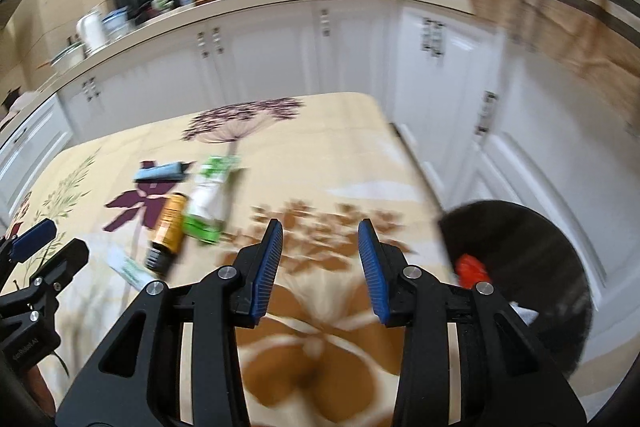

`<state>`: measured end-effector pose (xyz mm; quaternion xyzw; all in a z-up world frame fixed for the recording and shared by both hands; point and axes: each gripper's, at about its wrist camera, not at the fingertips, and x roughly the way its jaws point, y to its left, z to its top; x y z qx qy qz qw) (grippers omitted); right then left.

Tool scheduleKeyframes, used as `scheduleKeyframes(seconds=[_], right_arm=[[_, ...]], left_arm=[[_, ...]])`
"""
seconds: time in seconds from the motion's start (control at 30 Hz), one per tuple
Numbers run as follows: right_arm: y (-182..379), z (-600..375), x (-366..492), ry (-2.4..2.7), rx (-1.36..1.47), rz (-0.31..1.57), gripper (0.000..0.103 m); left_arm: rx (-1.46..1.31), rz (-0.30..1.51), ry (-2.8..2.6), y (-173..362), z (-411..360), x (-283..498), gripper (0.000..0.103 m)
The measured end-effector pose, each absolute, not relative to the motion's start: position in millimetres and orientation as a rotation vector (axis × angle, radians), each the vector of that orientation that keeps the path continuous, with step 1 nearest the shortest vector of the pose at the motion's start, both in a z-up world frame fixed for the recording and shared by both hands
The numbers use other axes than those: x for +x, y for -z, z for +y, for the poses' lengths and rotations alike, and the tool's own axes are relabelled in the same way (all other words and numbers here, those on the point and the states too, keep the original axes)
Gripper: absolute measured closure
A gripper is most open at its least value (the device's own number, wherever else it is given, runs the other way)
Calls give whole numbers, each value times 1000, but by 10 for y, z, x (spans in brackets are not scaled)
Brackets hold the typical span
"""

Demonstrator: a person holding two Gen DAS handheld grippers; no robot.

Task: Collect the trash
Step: 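Move both open tools back over the table, then grasp the second string-tied white-green packet with the right tool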

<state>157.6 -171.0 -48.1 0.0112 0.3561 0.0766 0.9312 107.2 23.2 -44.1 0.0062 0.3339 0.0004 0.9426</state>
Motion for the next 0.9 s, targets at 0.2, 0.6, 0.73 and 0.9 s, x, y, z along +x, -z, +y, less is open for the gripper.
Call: scheduleKeyframes(seconds=[0.2,0.6,0.73,0.9], right_arm=[[538,-1160,1830,-219,-33,757,65],[709,-743,2229,-235,-80,840,65],[768,-699,2260,-244,-87,865,69],[776,-712,2243,-253,-78,866,72]], left_arm=[[-35,690,-101,499,786,1056,34],[-86,714,-170,607,1314,1056,34],[-91,721,-166,638,1328,1069,34],[-91,725,-156,642,1304,1073,34]])
